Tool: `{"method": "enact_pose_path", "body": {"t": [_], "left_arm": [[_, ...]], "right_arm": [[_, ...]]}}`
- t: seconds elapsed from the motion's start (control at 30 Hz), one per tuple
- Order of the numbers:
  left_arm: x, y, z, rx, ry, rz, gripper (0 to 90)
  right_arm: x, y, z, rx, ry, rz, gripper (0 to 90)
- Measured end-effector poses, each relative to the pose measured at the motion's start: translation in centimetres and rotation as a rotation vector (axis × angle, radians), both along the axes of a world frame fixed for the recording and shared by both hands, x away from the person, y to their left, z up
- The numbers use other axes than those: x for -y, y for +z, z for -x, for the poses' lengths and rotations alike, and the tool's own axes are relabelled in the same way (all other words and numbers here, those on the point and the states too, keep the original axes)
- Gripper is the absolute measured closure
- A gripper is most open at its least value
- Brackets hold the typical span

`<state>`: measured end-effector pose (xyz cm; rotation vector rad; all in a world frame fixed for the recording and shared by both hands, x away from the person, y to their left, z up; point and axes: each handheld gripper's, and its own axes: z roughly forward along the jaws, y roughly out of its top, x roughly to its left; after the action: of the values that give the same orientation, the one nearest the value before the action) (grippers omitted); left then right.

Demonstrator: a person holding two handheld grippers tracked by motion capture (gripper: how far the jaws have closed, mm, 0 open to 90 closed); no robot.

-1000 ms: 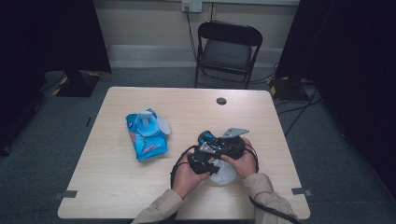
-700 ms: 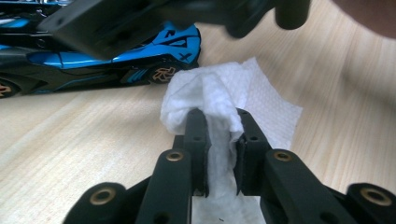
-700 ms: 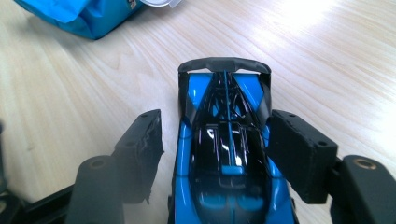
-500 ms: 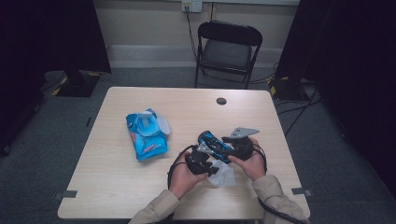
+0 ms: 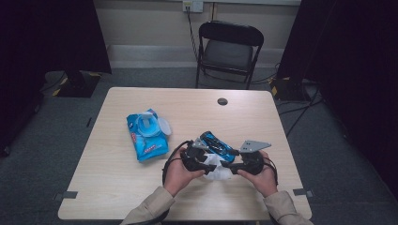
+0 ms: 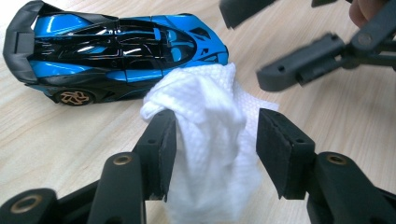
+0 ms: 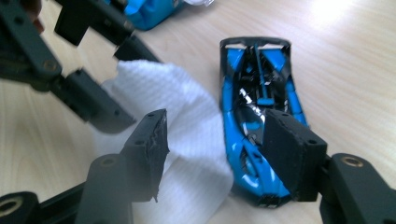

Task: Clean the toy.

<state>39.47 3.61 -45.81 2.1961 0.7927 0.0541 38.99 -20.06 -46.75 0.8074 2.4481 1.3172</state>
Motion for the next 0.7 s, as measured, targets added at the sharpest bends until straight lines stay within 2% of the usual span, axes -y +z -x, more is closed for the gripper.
{"method": "enact_pose_path", "body": {"t": [0.17,0.37,0.53,0.6,0.7], "left_arm": [[-0.5,0.0,-0.4,-0.006,0.023,0.008,47.1],[-1.8,0.1,-0.8,-0.004,0.047,0.015,49.5],[-2.6,0.4,-1.1,0.010,0.051,0.011,50.8],[-2.7,0.5,-1.2,0.011,0.055,0.016,50.6],[-2.9,0.7,-1.4,0.015,0.063,0.014,48.9]], "right_arm": [[-0.4,-0.6,0.8,-0.010,0.024,-0.005,40.6],[-2.1,-1.3,1.8,-0.021,0.077,0.007,41.8],[-3.5,-2.0,1.8,-0.033,0.085,0.021,42.4],[-4.3,-2.4,1.7,-0.036,0.083,0.052,42.4],[-4.8,-2.9,1.4,-0.049,0.071,0.063,43.3]]}}
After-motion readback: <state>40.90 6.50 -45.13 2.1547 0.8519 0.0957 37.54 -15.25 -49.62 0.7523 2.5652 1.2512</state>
